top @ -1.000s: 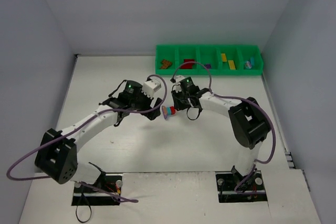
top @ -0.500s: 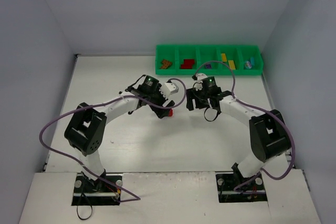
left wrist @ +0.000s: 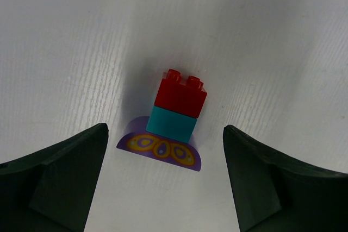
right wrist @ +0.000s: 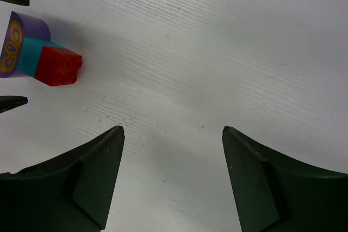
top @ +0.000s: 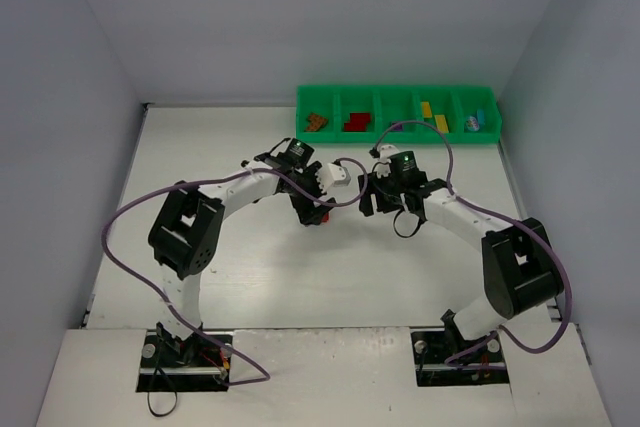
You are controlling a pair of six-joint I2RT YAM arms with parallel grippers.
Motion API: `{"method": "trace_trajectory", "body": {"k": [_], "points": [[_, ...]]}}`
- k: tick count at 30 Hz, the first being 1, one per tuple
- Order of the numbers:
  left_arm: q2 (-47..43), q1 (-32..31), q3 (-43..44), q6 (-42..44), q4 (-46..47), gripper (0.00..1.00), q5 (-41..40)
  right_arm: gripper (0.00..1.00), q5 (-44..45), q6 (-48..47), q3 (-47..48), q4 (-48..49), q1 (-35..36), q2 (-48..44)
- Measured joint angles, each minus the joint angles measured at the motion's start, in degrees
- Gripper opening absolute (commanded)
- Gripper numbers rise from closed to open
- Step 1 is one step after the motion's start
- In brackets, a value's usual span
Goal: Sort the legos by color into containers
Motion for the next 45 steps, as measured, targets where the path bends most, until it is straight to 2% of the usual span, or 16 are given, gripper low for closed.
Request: {"method": "trace_trajectory", "body": {"k": [11,23,31,32,34,36,39,42,45], "points": [[2.36,0.00,-0.24,2.56,-0.70,0.67,-1.62,0.67,0.00,-0.02,-0.02,0.02,-0.11,-0.02],[2.36,0.00,-1.86,2.64,3.02,0.66,-1.86,0.66,-0.09,-0.02,-0.09,0.04,-0.13,-0.02],[2.43,0.00,-1.81,2.78,3.63,0.50,-0.48,0.65,-0.20,0.00,-0.70,0.02,-0.42,-0.02],[2.47,-0.02,-1.73,2.80,3.54,0.46,-0.37,0.65,-0.26,-0.02,-0.70,0.02,-0.42,-0.02],[2.49,0.00,-1.64,2.95,3.34,0.29,0.02,0.62,-0.44,-0.02,-0.72,0.02,-0.42,-0.02],[2.49,0.00,-1.64,3.08,3.17,0.21,0.50,0.61,-0.76,-0.04,-0.72,0.02,-0.44,-0.04],[2.49,0.00,-1.64,3.15,3.10,0.19,0.87,0.61,-1.66,0.00,-0.72,0.02,-0.44,-0.44],[1.70,0.00,-2.03,2.91,3.21,0.19,1.09,0.65,-3.69,0.74,-0.63,0.02,-0.44,-1.29],[-2.91,0.15,-5.99,1.81,5.46,0.19,1.07,0.71,-7.85,3.08,0.52,-0.07,-0.44,-1.44]]}}
